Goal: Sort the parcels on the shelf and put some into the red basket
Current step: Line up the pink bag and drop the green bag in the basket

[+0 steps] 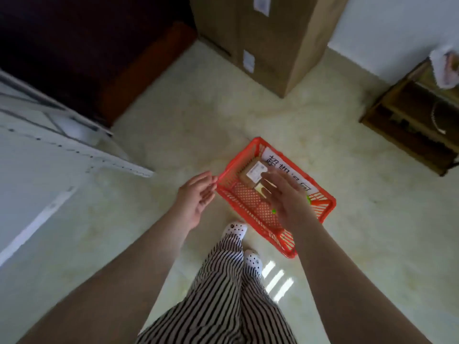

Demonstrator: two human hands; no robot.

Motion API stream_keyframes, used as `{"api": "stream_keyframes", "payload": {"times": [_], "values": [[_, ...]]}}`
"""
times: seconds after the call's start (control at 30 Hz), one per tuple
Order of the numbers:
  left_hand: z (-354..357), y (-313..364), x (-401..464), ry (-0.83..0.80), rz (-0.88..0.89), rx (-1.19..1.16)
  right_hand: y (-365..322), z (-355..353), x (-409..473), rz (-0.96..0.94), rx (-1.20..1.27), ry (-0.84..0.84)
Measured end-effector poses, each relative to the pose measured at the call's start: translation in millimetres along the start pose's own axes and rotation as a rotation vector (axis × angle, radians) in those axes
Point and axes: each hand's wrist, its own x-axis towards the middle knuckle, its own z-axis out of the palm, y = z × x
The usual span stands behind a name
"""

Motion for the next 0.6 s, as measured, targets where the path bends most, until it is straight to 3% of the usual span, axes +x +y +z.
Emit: {"api": "stream_keyframes", "payload": {"times": [0.2, 0.43, 0.6], "values": [[-117, 50, -110, 0.026, 0.154, -0.315, 20, 130, -75, 0.044, -0.293, -0.246], [-254, 98, -207, 0.22, 0.336, -0.626, 99, 290, -149, 0.137, -0.527, -0.457], [-358, 139, -250, 0.237, 0.473, -0.759, 165, 408, -205, 0.141, -0.608, -0.611]]}}
